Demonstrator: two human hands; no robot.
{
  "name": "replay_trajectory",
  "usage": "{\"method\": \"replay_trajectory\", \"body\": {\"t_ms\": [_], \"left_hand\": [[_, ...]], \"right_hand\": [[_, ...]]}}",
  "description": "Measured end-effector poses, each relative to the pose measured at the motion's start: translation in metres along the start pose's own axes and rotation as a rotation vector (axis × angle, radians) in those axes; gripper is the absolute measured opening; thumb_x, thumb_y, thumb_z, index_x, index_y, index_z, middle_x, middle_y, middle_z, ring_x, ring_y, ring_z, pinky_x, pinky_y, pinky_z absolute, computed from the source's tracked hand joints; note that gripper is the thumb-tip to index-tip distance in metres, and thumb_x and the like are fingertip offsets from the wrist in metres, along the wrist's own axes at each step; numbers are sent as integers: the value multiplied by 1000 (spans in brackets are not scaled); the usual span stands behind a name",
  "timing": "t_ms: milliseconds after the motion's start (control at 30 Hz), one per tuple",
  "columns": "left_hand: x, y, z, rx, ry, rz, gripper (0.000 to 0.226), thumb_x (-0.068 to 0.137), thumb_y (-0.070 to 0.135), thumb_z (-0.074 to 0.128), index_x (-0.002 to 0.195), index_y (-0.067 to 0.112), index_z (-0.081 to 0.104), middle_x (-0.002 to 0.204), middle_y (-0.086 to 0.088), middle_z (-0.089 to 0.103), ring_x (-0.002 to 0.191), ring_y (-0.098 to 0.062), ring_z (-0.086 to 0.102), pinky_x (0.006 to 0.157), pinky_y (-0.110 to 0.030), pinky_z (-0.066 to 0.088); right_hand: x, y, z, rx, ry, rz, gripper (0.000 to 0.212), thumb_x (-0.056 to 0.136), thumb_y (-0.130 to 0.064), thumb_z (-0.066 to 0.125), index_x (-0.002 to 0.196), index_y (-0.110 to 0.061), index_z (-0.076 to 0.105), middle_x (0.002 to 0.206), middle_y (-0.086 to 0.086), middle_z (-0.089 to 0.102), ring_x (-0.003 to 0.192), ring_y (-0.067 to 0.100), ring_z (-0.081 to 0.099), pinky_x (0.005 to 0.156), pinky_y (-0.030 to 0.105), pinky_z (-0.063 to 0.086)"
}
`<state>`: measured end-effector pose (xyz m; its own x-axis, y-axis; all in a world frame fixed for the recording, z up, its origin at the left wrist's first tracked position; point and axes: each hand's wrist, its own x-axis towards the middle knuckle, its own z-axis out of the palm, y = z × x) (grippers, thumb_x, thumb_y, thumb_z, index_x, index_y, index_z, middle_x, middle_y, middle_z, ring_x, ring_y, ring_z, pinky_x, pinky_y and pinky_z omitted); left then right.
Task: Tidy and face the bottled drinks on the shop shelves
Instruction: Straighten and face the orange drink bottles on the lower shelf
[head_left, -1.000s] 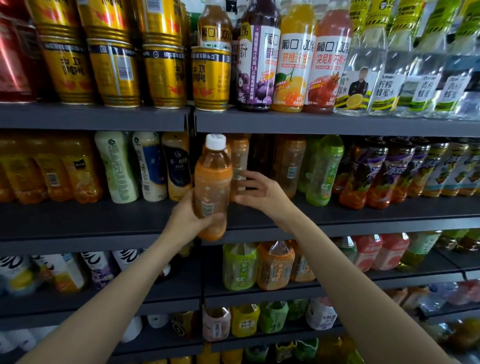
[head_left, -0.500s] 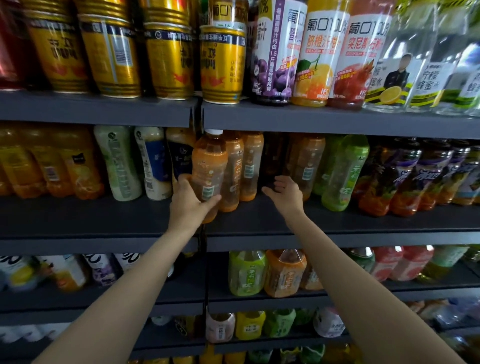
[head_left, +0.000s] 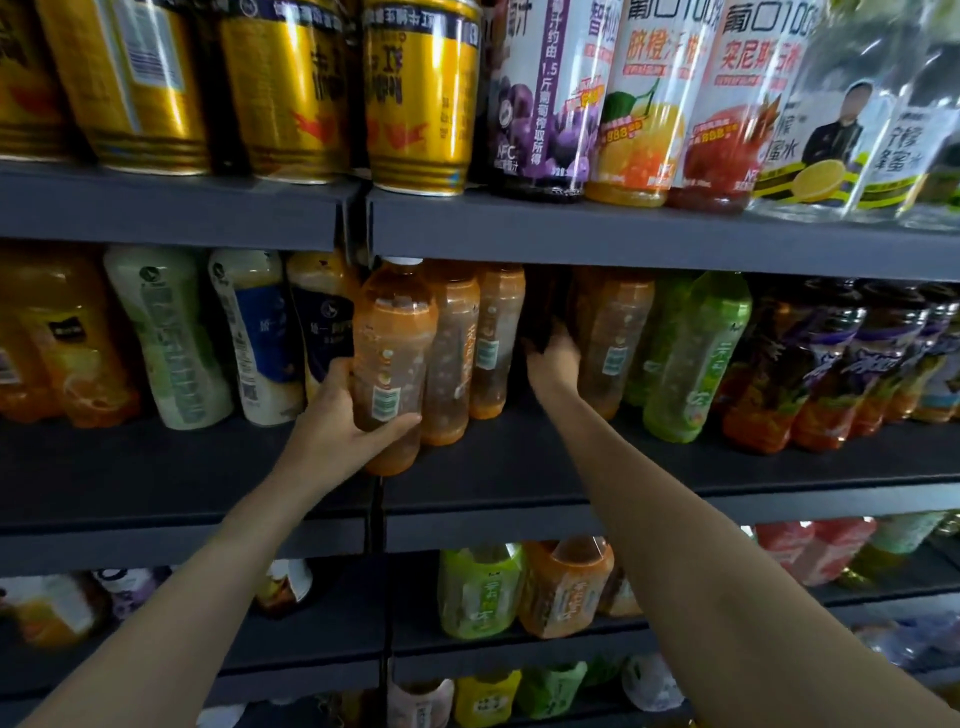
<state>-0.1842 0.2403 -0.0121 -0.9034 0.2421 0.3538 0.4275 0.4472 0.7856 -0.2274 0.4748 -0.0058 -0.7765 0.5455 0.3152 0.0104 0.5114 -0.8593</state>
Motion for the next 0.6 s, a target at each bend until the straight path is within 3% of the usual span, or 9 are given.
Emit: {"method": "replay_trajectory", "body": {"t_ms": [133, 200, 300, 400, 600], "left_hand": [[1, -4, 0, -32, -5, 26, 58, 76, 35, 73, 113, 31, 29, 100, 28, 43, 105, -5, 46, 87, -26, 39], [1, -7, 1, -34, -8, 42, 58, 74, 38, 72, 113, 32, 29, 102, 29, 45, 104, -6, 50, 87, -27, 41], [1, -10, 2, -42, 15, 65, 59, 70, 43, 71, 112, 32, 31, 104, 27, 49, 100, -2, 52, 85, -25, 43], [-1, -11, 4, -61, 28, 87, 63, 63, 48, 67, 113, 31, 33, 107, 26, 51, 98, 9, 50, 81, -16, 42], [0, -10, 4, -50, 44, 95, 64, 61, 47, 66, 112, 30, 34, 104, 27, 50, 93, 15, 49, 75, -7, 39]], "right_hand": [[29, 11, 20, -228, -60, 47, 40, 101, -17, 41, 140, -6, 35, 139, 14, 44, 127, 27, 43, 99, 27, 35], [41, 19, 30, -402, -46, 12, 39, 103, -18, 34, 139, -3, 37, 138, 16, 44, 127, 28, 43, 101, 27, 33], [48, 25, 45, -435, 28, 89, 40, 105, -18, 21, 140, -4, 33, 137, 13, 44, 125, 27, 42, 102, 27, 29], [54, 31, 51, -418, 204, 131, 42, 102, -12, 29, 142, 0, 28, 139, 19, 42, 127, 30, 44, 105, 34, 33], [61, 29, 56, -430, 240, 154, 37, 100, -15, 41, 134, -2, 40, 135, 17, 45, 124, 30, 46, 98, 36, 41]]}}
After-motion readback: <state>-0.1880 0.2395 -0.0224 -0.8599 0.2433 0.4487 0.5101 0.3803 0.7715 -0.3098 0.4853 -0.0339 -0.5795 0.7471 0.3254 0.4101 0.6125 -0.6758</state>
